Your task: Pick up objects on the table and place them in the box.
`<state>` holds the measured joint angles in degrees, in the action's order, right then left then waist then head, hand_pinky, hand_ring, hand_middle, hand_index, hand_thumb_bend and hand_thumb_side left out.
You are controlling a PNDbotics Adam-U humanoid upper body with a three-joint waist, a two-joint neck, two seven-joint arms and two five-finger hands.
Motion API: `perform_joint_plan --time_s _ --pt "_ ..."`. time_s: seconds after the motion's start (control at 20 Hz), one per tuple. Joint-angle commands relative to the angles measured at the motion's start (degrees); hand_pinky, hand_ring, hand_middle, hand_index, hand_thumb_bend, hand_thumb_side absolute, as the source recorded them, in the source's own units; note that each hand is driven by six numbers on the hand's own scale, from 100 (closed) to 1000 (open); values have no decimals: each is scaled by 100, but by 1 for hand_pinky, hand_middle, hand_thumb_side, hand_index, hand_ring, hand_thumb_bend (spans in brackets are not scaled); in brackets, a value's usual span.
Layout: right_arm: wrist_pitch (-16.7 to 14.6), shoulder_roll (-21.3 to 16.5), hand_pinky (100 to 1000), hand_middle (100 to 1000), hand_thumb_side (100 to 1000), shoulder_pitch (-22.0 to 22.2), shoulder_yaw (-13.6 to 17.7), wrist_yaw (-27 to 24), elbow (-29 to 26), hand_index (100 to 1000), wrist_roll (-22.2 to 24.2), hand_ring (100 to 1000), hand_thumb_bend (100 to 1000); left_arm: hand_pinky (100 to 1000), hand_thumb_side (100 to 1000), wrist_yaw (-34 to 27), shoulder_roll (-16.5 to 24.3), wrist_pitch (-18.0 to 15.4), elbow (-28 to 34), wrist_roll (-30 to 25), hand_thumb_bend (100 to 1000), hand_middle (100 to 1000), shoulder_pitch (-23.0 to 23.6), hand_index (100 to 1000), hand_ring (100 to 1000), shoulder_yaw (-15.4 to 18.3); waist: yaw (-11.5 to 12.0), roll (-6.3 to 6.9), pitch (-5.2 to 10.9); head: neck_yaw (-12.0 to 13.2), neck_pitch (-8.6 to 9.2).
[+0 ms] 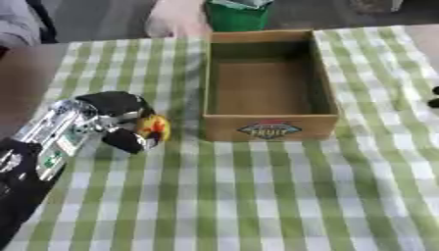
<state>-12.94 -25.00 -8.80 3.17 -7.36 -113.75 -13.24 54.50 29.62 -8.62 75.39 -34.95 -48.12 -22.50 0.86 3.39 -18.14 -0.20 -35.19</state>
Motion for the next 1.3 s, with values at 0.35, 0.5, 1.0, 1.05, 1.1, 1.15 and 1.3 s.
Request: perform_joint_plan --time_s 0.35,0.5,1.0,1.05,1.1,1.15,1.3 --pt "-1 -90 563 616 542 -22 31 19 -84 769 -5 625 100 523 764 -195 453 -86 539 -423 100 778 -47 882 749 24 33 -25 115 -31 50" --pt "-3 -90 564 615 542 -21 32 14 -84 769 -9 625 100 515 763 -214 508 -69 619 -467 100 769 -38 873 745 36 40 -28 116 -43 61" --pt "-28 -85 564 615 546 -20 39 0 -84 771 -27 626 100 385 621 -247 546 112 920 -70 100 530 -71 704 578 132 40 -60 109 -65 79" --pt "-33 -84 564 615 546 -22 39 -4 -84 771 -30 626 100 350 625 -245 549 125 933 -24 100 471 -73 653 538 129 38 -63 108 -62 82" --pt "-39 -81 564 614 545 -24 39 -9 -84 771 -33 626 100 315 632 -231 546 134 927 17 100 424 -72 601 503 118 36 -67 105 -58 83" --pt "-42 -78 564 614 545 -24 40 -12 -84 772 -34 626 100 291 624 -205 540 140 905 60 100 398 -70 569 484 104 34 -70 102 -56 84" --pt "-49 -72 564 614 546 -24 43 -16 -84 772 -41 626 100 228 542 -128 517 141 816 217 100 339 -43 465 433 77 22 -76 92 -57 92"
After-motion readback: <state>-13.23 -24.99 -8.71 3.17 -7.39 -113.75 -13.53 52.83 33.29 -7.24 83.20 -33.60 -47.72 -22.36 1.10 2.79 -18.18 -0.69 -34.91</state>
